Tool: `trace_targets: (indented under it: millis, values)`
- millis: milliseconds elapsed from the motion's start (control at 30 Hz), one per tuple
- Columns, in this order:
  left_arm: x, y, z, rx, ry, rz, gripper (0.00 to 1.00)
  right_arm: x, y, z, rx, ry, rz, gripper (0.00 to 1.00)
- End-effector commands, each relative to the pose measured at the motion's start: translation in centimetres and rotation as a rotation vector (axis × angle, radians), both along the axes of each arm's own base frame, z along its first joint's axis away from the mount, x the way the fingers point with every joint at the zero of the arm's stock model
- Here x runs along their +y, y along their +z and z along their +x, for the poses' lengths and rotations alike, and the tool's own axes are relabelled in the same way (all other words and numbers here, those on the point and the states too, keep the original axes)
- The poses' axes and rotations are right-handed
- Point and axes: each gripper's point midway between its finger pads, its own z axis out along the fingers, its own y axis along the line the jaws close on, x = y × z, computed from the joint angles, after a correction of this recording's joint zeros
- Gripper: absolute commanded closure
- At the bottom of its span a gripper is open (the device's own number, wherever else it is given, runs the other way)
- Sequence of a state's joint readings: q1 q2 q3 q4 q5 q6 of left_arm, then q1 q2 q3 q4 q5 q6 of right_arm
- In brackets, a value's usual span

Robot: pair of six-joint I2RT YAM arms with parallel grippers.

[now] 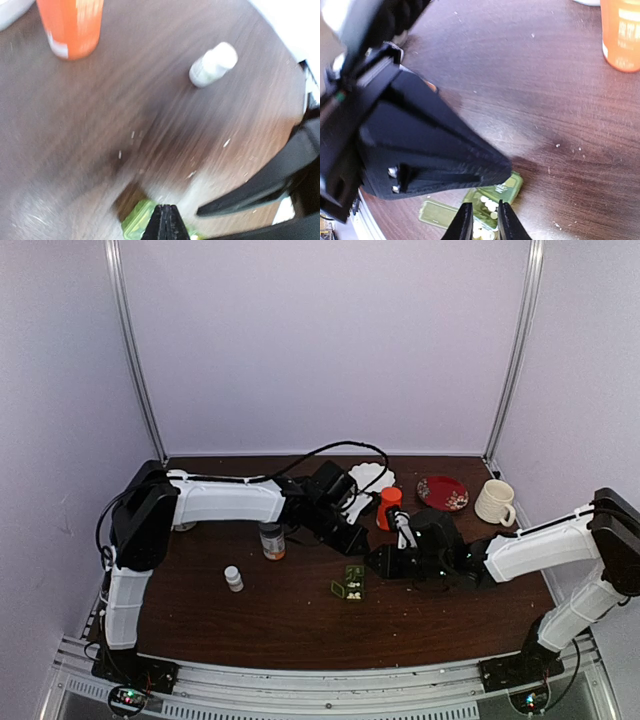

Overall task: Sort the pills into containers
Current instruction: Close the lid of the pill container.

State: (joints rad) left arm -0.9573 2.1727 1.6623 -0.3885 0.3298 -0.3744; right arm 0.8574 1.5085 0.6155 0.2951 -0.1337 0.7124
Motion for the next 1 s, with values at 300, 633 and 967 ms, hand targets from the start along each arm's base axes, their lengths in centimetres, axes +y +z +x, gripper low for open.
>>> trace_targets:
  millis: [300, 633, 967]
  values:
    - [2.0, 6.6, 0.0, -0.070, 0.037, -0.055, 0.91, -1.4, -2.3, -1.5, 0.012, 0.054, -0.076, 0.88]
    - [6.9, 3.9, -3.0, -0.002, 0.104, -0.009, 0.97, -0.3, -4.7, -2.0, 0.076, 0.103, -0.075, 1.00]
    - [5.7, 2.2, -4.3, 0.080, 0.033, -0.056, 1.00, 0.9, -5.8, -2.1, 0.116, 0.130, -0.058, 1.00]
